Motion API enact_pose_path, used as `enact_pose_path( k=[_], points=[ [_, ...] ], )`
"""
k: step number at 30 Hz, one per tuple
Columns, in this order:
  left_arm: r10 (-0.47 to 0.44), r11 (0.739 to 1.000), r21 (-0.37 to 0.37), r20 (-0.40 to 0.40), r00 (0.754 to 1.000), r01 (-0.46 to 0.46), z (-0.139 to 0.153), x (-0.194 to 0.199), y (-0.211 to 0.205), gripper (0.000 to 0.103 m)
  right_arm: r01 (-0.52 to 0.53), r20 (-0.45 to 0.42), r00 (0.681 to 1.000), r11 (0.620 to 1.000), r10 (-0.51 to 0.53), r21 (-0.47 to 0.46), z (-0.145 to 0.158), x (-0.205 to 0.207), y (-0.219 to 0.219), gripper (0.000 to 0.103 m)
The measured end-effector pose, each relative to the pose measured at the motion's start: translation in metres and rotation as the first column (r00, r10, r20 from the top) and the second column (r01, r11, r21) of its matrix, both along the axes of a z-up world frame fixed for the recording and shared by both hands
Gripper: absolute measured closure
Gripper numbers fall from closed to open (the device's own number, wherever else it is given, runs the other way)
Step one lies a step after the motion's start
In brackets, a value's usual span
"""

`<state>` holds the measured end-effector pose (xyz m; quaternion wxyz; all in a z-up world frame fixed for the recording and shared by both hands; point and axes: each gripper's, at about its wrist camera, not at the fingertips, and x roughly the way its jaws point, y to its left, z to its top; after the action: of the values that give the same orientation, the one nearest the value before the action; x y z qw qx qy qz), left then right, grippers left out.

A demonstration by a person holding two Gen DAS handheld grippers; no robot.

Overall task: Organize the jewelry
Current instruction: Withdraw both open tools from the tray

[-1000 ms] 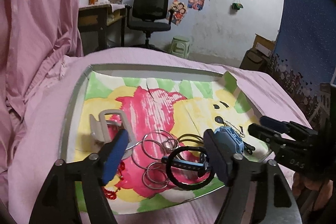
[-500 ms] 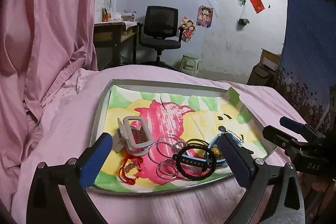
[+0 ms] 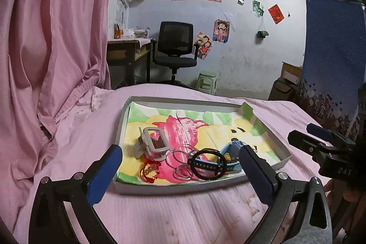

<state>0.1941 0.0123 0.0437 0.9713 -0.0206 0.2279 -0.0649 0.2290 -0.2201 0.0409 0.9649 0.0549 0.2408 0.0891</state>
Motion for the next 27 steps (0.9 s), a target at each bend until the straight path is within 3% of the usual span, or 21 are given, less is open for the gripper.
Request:
enact_pose_path(
  k=[27],
  points=[
    [-0.007,0.998,0.059,0.096,0.995,0.001,0.009,-0.096,0.001,0.001,-0.004,0.107,0.994,1.0,0.002,0.019,0.011,-0.094,0.006,0.006]
  ],
)
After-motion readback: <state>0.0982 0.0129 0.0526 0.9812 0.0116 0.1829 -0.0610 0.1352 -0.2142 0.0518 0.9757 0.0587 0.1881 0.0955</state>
